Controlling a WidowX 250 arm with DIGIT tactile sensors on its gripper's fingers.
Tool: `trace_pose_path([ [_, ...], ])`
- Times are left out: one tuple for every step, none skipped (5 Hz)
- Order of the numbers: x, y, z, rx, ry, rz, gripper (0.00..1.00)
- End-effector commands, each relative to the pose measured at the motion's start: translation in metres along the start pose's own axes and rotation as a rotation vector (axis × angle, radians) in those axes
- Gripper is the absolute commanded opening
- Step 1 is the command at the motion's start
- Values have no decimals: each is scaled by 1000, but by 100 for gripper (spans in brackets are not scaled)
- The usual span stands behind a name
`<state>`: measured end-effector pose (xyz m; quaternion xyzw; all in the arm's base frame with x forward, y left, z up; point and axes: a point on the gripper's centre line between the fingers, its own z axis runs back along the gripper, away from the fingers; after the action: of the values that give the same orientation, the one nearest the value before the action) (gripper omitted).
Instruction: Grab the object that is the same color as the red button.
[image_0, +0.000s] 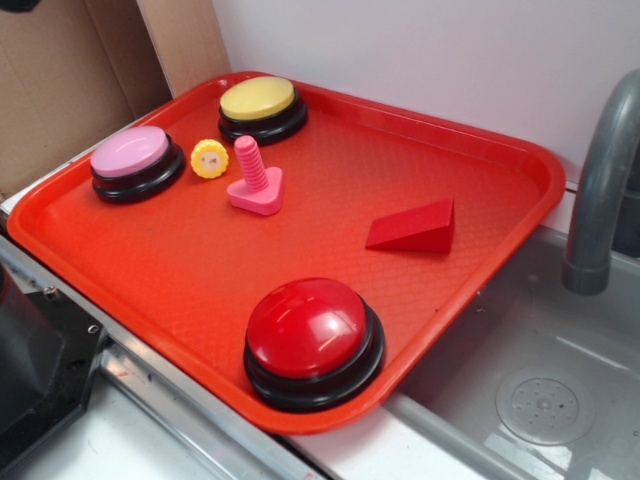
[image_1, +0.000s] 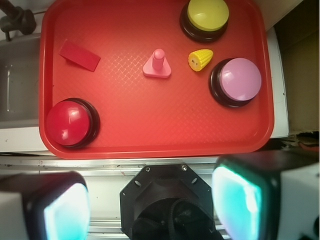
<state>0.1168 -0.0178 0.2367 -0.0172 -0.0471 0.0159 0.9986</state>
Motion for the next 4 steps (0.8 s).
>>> trace_pose_path([
  [0,0,0,0,0,0,100],
  [12,-8,-6,14,18,-158,100],
  [34,-18,-20,4,32,-355,100],
  [59,-33,-35,33,43,-511,100],
])
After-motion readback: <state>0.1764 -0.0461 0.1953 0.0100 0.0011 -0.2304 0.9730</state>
